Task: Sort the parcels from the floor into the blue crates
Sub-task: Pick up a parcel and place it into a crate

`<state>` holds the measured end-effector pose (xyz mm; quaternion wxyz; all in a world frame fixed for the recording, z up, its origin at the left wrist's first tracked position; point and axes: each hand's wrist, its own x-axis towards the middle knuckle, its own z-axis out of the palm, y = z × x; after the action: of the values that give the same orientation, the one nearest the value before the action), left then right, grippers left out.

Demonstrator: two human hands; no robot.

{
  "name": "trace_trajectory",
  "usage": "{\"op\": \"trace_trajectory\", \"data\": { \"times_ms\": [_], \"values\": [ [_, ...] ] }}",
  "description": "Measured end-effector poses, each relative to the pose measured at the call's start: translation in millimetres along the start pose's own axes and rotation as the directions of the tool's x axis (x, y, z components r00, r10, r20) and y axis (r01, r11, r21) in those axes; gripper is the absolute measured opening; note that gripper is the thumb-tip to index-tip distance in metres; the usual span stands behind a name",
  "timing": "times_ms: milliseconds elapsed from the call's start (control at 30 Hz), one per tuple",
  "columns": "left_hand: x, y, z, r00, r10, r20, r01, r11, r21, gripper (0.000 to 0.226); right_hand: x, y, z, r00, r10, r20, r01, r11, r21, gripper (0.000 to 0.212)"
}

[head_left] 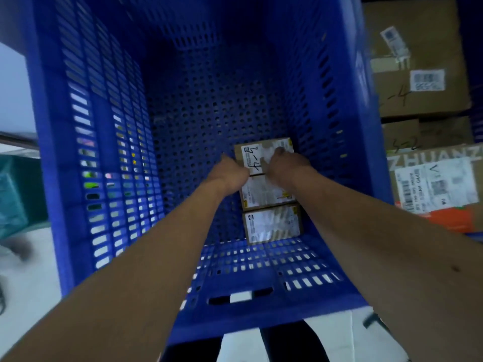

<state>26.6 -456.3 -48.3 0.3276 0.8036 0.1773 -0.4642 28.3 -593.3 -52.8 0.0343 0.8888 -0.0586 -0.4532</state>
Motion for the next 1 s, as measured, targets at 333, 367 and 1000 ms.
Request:
{"op": "trace_trajectory", "data": {
  "times_ms": [333, 367, 1000],
  "values": [
    [-104.7, 36.0, -66.2, 0.999, 0.025, 0.044, -0.039, 0.939, 0.341, 0.064, -128.2, 14.5, -25.6, 0.956, -0.293, -0.01, 0.284, 0.933, -0.223, 0.051],
    [-116.2, 38.3, -70.0, 0.998, 0.038, 0.04, -0.05, 0.935, 0.351, 0.066, -139.1, 16.8, -28.2, 0.954, -0.299, -0.011, 0.29, 0.933, -0.215, 0.049],
    [-342.2, 9.0, -79.0, 0.979, 0.146, -0.144, -0.031, 0.799, 0.601, 0.064, -344.3, 32.7, -88.0, 0.901, -0.412, -0.135, 0.432, 0.879, 0.201, 0.011]
  ]
}}
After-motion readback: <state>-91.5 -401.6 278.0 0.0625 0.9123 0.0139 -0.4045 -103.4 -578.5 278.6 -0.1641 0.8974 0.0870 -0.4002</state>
